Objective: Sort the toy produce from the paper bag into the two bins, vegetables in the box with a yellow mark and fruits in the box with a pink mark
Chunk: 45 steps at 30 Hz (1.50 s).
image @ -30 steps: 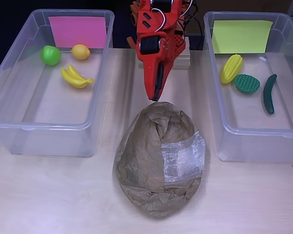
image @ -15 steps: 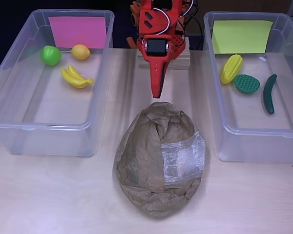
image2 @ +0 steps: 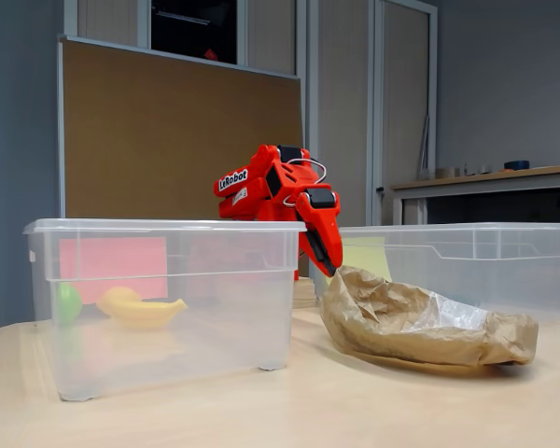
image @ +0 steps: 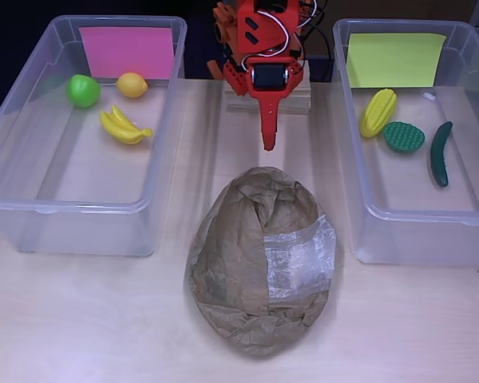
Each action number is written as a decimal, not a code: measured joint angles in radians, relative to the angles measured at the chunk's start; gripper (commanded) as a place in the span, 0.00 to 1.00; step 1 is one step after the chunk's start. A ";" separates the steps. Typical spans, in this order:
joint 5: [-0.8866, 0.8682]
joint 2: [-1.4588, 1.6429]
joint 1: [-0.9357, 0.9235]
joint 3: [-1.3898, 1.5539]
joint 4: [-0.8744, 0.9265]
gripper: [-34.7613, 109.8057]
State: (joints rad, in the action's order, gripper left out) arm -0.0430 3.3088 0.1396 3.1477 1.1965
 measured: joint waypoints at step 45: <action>-0.003 0.002 0.044 0.000 0.005 0.24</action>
State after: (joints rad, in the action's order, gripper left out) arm -0.0460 3.3103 0.1841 3.1477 1.2011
